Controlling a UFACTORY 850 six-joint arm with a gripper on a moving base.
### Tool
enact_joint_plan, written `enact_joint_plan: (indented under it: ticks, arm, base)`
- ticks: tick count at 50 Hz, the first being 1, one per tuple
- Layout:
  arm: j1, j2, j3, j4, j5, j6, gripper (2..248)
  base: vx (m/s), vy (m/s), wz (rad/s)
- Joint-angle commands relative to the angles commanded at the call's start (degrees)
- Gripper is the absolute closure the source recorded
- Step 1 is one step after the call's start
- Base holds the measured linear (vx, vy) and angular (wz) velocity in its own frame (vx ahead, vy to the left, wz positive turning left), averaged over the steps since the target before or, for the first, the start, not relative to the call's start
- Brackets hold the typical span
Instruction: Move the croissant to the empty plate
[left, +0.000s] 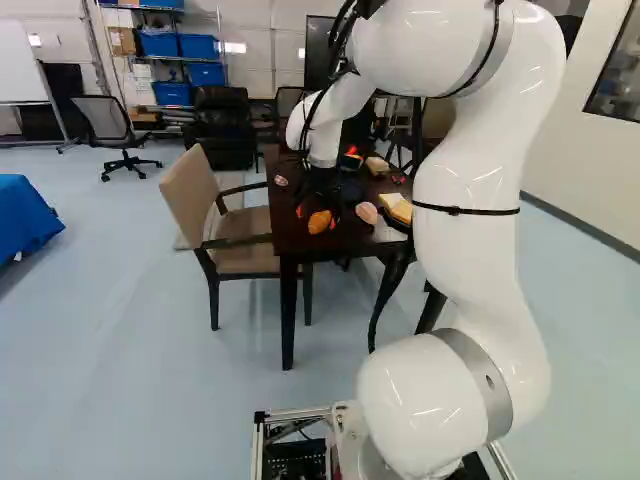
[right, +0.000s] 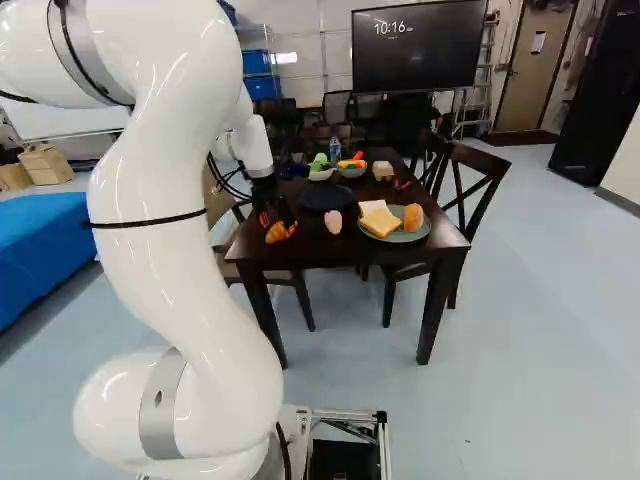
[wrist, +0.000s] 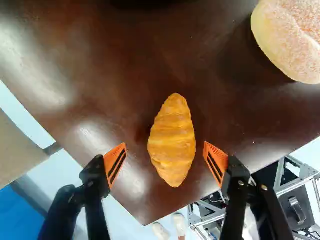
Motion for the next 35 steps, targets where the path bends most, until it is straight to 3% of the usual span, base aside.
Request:
enact_joint_plan:
  ticks: [2, 6, 7, 17, 18, 22, 23, 27, 28, 35]
  arm:
    - [0.0, 0.0, 0.0, 0.0, 0.4, 0.0, 45]
    - [0.0, 0.0, 0.0, 0.1, 1.1, 0.0, 45]
    - [0.0, 0.0, 0.0, 0.1, 1.3, 0.0, 58]
    - [0.0, 0.0, 0.0, 0.1, 1.6, 0.0, 70]
    - [0.0, 0.0, 0.0, 0.1, 1.6, 0.0, 83]
    - [0.0, 0.0, 0.0, 0.1, 1.6, 0.0, 83]
    - [0.0, 0.0, 0.0, 0.1, 1.6, 0.0, 94]
    - [0.0, 0.0, 0.0, 0.1, 1.6, 0.0, 94]
    - [0.0, 0.0, 0.0, 0.1, 1.6, 0.0, 106]
    - [0.0, 0.0, 0.0, 0.1, 1.6, 0.0, 118]
  base:
    - [0.000, 0.000, 0.000]
    - [0.000, 0.000, 0.000]
    - [0.000, 0.000, 0.000]
    - [0.000, 0.000, 0.000]
    - [0.000, 0.000, 0.000]
    - [0.000, 0.000, 0.000]
    - [0.000, 0.000, 0.000]
    - [0.000, 0.000, 0.000]
    - [0.000, 0.000, 0.000]
    - [0.000, 0.000, 0.000]
